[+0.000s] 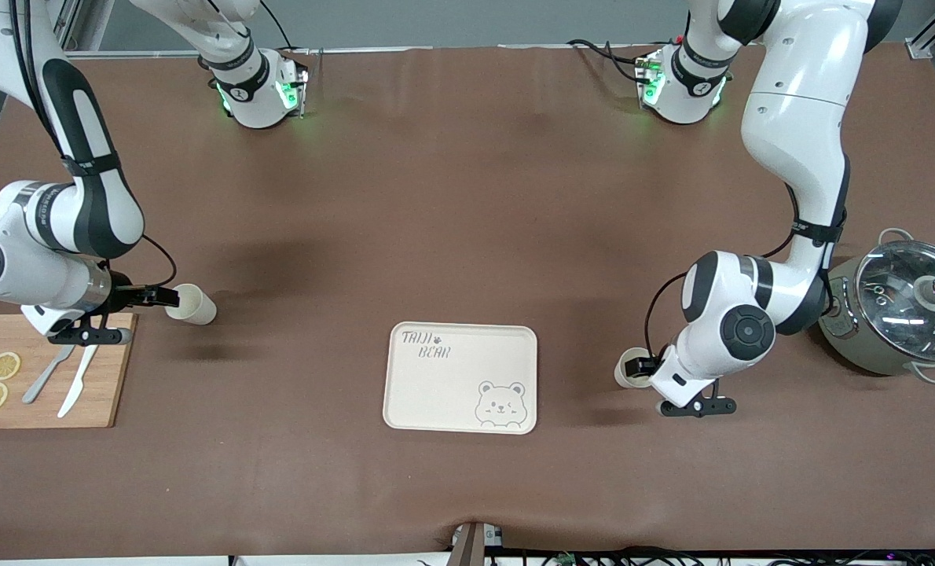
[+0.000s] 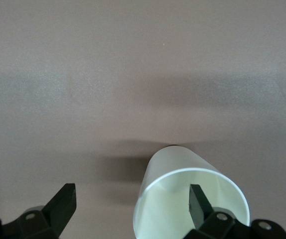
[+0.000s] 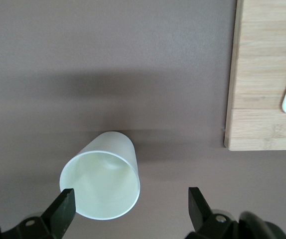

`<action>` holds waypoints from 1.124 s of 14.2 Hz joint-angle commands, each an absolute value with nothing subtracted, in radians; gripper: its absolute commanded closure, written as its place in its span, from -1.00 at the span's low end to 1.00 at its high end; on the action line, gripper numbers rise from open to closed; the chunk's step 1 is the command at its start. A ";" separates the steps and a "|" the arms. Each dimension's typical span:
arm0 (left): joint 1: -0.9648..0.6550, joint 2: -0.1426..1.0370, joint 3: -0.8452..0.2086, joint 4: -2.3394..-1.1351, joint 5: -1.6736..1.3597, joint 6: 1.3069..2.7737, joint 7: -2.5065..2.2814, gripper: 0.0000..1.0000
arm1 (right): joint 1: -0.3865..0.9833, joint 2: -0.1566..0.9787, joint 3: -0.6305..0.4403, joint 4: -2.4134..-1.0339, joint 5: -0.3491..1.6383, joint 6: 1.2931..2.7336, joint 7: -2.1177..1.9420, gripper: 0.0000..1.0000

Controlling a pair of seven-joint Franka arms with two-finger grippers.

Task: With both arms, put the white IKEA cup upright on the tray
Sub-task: 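Close the left gripper on its cup while the right gripper grasps its cup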

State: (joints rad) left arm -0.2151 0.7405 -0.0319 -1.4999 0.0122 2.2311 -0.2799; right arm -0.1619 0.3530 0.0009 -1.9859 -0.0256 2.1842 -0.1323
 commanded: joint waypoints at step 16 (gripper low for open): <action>-0.221 0.747 -0.032 -1.519 0.035 2.283 -0.333 0.97 | -0.201 0.387 0.018 -2.066 -0.037 2.316 -0.130 0.41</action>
